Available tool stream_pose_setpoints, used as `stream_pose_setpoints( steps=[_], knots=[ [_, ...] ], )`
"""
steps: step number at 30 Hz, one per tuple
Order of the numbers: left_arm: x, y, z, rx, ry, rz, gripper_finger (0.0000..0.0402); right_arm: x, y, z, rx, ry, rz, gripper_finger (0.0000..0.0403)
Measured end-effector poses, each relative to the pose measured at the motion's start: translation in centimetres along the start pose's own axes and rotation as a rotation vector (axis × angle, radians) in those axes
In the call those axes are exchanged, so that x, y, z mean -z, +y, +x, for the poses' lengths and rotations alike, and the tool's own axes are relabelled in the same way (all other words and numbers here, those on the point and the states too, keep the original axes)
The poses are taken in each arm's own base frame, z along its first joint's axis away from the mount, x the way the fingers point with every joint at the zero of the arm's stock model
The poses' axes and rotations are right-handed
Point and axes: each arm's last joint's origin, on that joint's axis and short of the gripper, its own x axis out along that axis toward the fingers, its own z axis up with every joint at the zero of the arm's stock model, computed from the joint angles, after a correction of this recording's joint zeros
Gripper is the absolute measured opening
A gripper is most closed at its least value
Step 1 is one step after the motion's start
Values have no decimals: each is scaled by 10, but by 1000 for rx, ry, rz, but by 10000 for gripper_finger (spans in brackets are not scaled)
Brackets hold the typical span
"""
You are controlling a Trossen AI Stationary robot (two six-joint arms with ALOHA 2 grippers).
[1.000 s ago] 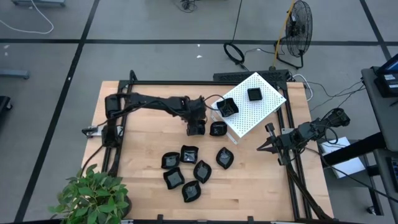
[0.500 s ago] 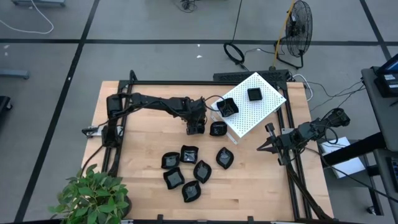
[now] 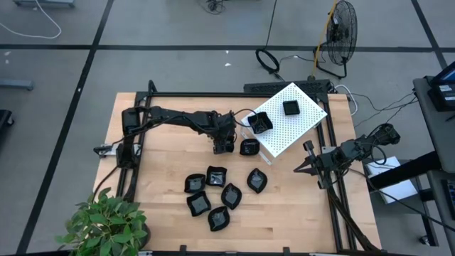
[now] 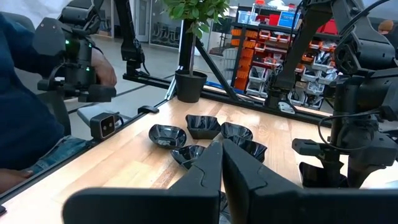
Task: Pick & Place Mini shaped plates
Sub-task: Stack the black distorted square plate on top of the black distorted square plate on the shelf
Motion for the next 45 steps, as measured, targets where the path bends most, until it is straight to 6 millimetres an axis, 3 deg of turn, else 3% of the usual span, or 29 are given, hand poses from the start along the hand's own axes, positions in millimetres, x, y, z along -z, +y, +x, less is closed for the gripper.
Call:
stream_pose_setpoints(
  steps=[4,14,26,45],
  knots=[
    [0,0,-2,0,-2,-1,122,0,0,0,0,0,0,0],
    [-7,3,-32,-6,-87,-38,122,0,0,0,0,-1,0,0],
    [-3,1,-12,25,-33,-24,122,0,0,0,0,-1,0,0],
    [-2,6,-11,21,-35,-43,122,0,0,0,0,0,0,0]
  ],
)
